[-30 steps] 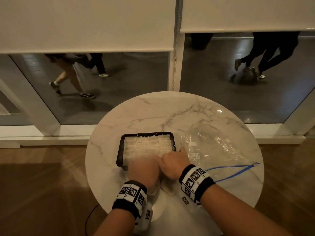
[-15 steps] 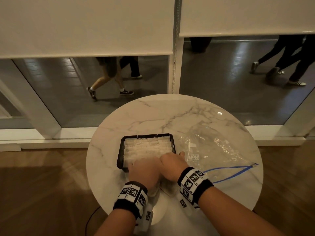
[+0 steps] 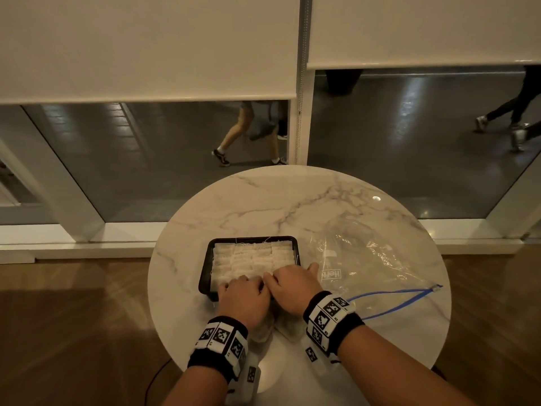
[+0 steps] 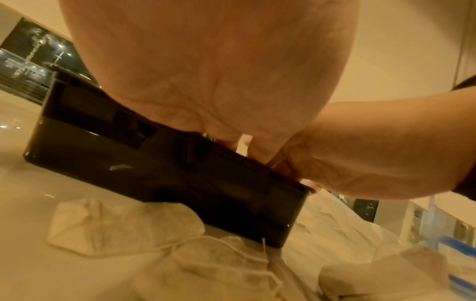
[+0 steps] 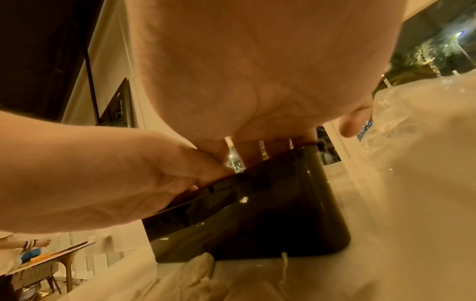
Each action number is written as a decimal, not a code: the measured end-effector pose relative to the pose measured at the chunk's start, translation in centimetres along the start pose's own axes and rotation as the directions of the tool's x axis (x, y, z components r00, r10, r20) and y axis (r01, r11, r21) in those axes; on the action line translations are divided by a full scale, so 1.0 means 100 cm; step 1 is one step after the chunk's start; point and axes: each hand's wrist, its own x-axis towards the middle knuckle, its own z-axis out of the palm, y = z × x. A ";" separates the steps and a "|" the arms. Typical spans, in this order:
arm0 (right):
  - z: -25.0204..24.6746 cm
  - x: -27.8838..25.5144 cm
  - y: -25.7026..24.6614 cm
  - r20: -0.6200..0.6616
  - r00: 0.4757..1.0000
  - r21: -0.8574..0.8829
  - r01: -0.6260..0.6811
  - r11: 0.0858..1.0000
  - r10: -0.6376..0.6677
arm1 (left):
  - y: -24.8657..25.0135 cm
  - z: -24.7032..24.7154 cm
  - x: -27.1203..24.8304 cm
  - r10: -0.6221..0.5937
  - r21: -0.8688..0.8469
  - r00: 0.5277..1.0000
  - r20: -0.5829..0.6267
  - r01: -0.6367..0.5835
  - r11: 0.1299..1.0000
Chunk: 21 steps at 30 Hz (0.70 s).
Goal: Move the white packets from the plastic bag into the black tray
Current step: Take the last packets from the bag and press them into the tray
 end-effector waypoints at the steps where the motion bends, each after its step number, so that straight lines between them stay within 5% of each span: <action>1: -0.001 -0.001 -0.002 -0.025 1.000 -0.020 0.006 1.000 -0.006 | -0.004 -0.001 -0.001 0.005 -0.043 1.000 -0.024 -0.006 0.999; 4: -0.001 -0.006 -0.006 -0.082 0.995 -0.082 0.049 0.995 -0.055 | -0.017 -0.010 -0.001 0.029 -0.168 0.991 -0.128 -0.050 0.985; 7: 0.004 -0.008 -0.009 -0.088 0.985 -0.077 0.144 0.987 -0.150 | -0.031 -0.022 -0.004 -0.031 -0.095 0.975 -0.219 0.010 0.995; 13: 0.024 -0.002 -0.013 0.018 0.976 -0.078 0.220 0.972 -0.219 | -0.043 -0.008 -0.003 0.026 0.167 0.999 -0.028 -0.021 0.986; 21: 0.024 0.005 -0.010 0.030 0.980 -0.126 0.198 0.972 -0.196 | -0.039 -0.006 -0.001 0.035 0.264 0.999 -0.004 -0.033 0.964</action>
